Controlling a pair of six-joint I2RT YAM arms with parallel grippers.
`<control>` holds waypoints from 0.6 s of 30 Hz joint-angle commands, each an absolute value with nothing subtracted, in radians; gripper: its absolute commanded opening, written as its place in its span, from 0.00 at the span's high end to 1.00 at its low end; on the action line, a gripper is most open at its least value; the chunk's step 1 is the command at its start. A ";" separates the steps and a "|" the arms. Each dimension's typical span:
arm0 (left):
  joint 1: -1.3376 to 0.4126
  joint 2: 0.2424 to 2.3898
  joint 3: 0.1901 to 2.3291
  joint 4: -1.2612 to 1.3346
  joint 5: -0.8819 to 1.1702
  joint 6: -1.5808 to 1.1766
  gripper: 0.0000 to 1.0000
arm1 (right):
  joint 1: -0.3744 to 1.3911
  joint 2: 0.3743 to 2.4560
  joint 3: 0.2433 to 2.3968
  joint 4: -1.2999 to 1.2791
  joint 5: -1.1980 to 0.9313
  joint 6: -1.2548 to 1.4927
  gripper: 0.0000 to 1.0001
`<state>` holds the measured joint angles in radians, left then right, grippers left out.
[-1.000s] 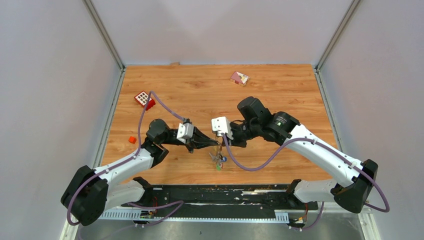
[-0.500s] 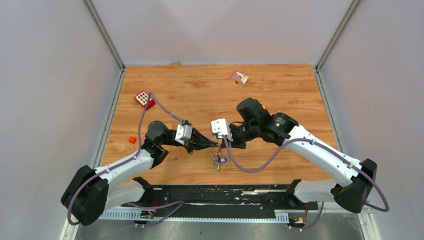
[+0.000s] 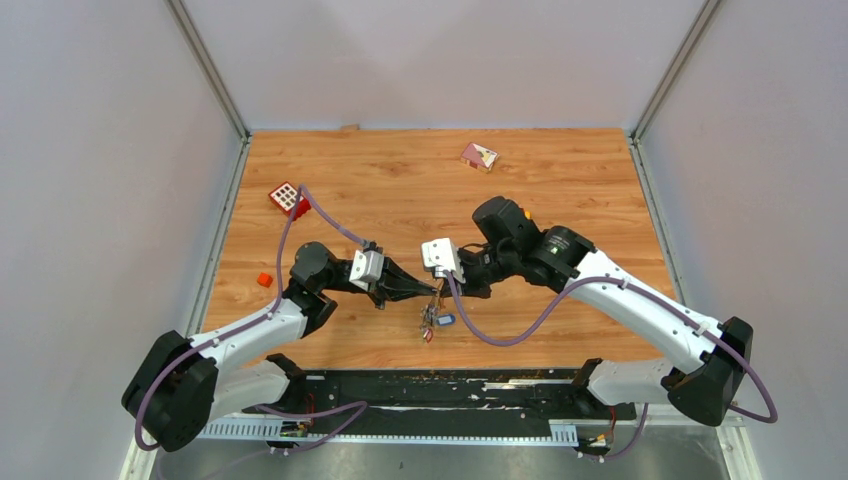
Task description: Put the keys on the keyring
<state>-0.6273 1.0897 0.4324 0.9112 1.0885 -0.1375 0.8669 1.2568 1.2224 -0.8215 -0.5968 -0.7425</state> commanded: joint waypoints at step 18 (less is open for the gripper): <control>-0.628 1.053 0.436 0.990 1.111 -0.151 1.00 | 0.862 1.256 1.193 -0.757 -0.628 -0.760 0.99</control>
<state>-0.6266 1.0866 0.4301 0.9104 1.0985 -0.1513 0.8669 1.2572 1.2034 -0.7979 -0.6132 -0.7429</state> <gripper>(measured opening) 0.007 0.009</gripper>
